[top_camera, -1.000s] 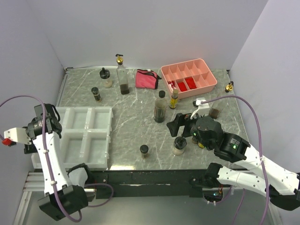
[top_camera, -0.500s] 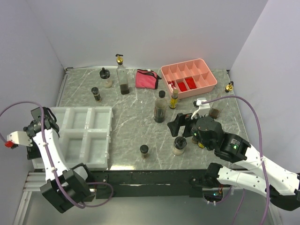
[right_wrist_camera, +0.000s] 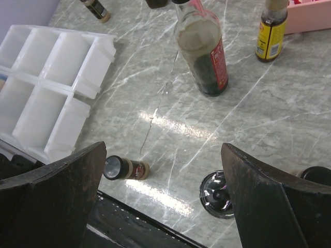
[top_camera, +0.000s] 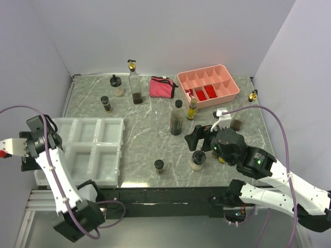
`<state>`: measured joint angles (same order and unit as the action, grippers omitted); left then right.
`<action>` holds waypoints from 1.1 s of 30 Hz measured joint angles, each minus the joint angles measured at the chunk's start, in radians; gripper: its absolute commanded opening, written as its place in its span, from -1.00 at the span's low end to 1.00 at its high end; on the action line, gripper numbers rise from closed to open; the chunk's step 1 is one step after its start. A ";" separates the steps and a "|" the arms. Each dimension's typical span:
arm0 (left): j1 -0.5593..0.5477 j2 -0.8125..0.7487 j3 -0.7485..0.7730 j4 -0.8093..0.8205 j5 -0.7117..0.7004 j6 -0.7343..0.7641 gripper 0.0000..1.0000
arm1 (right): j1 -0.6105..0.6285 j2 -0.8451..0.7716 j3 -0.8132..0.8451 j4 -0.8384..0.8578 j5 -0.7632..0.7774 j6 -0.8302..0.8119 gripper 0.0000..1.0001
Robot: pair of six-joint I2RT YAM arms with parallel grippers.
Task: Organize the condiment bottles
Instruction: Place the bottle in the storage box, then pick up the bottle from the corner of the board.
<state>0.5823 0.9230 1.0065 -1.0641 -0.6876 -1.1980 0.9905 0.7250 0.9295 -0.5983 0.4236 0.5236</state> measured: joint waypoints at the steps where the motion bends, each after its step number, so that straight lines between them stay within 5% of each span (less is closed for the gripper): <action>1: 0.001 -0.030 0.012 0.021 0.014 0.029 0.99 | 0.000 0.001 0.000 0.000 -0.003 0.001 1.00; 10: 0.002 -0.223 0.006 0.266 0.422 0.321 0.99 | 0.000 0.024 0.000 -0.003 -0.010 0.027 1.00; 15: -0.034 -0.188 -0.101 0.404 0.802 0.430 0.99 | 0.000 0.068 0.000 -0.038 0.022 0.063 1.00; 18: -0.117 -0.151 -0.130 0.432 0.899 0.466 0.99 | 0.000 0.080 0.000 -0.061 0.031 0.080 1.00; 33: -1.188 0.103 -0.035 0.455 0.605 0.563 0.97 | 0.000 -0.046 -0.068 -0.030 0.042 0.085 1.00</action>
<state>-0.6056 1.0264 0.9710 -0.6090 -0.0830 -0.6346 0.9905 0.6792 0.8616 -0.6285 0.4652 0.6083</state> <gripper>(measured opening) 0.995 0.999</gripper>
